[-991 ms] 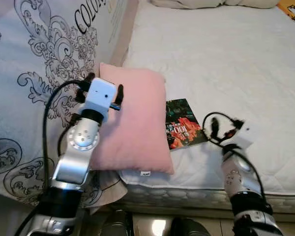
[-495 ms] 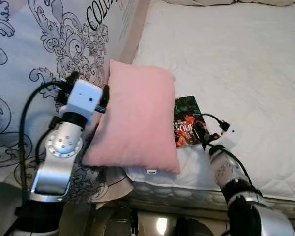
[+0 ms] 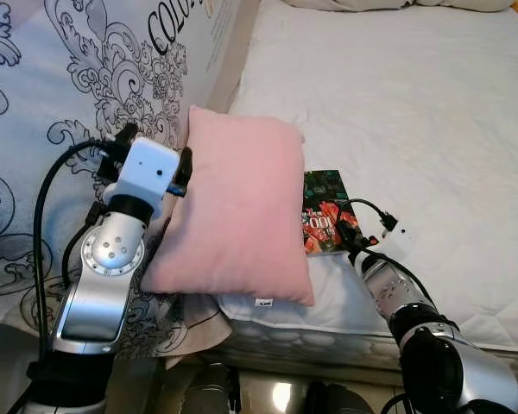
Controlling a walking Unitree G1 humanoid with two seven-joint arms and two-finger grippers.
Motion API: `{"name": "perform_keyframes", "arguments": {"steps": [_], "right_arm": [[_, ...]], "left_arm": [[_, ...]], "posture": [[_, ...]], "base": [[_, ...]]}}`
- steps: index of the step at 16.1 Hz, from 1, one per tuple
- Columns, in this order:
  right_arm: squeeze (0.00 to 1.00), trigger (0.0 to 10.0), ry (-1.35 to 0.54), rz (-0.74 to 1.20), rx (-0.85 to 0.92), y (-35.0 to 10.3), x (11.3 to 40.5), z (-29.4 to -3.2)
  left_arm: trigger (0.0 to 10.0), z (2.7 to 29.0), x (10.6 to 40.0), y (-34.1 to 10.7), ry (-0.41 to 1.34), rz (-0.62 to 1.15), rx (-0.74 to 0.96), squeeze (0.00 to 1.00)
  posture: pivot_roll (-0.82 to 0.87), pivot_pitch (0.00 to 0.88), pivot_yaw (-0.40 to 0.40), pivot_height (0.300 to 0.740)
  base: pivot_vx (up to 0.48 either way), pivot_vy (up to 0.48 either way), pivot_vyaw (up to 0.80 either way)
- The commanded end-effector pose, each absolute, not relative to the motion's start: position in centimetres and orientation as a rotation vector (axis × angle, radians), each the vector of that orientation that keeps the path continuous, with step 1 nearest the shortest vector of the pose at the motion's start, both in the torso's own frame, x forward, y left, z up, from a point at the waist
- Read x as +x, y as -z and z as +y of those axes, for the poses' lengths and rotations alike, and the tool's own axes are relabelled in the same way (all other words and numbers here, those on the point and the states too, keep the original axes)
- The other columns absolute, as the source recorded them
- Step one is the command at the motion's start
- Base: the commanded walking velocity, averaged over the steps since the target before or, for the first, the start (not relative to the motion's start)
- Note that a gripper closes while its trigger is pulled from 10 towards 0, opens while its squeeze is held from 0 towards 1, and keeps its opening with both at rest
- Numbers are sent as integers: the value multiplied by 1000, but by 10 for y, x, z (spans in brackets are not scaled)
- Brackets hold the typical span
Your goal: Clean up the room
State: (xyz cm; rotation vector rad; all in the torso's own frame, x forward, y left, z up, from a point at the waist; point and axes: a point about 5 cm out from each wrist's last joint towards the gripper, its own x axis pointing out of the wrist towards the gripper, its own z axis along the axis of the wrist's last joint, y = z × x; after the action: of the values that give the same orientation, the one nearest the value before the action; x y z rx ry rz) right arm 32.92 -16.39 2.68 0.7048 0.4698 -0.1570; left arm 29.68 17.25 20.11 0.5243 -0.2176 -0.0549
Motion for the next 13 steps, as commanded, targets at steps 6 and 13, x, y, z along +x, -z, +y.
{"name": "perform_keyframes", "arguments": {"steps": [6, 13], "right_arm": [[0, 0, 85, 677, 737, -1, 308, -121], [0, 0, 87, 667, 678, -5, 312, -120]], "left_arm": [[10000, 169, 301, -201, 52, -214, 521, 0], [10000, 168, 302, -204, 50, -225, 519, 0]], "posture": [[219, 152, 32, 736], [221, 153, 29, 736]], "base": [[0, 0, 0], [0, 0, 0]]}}
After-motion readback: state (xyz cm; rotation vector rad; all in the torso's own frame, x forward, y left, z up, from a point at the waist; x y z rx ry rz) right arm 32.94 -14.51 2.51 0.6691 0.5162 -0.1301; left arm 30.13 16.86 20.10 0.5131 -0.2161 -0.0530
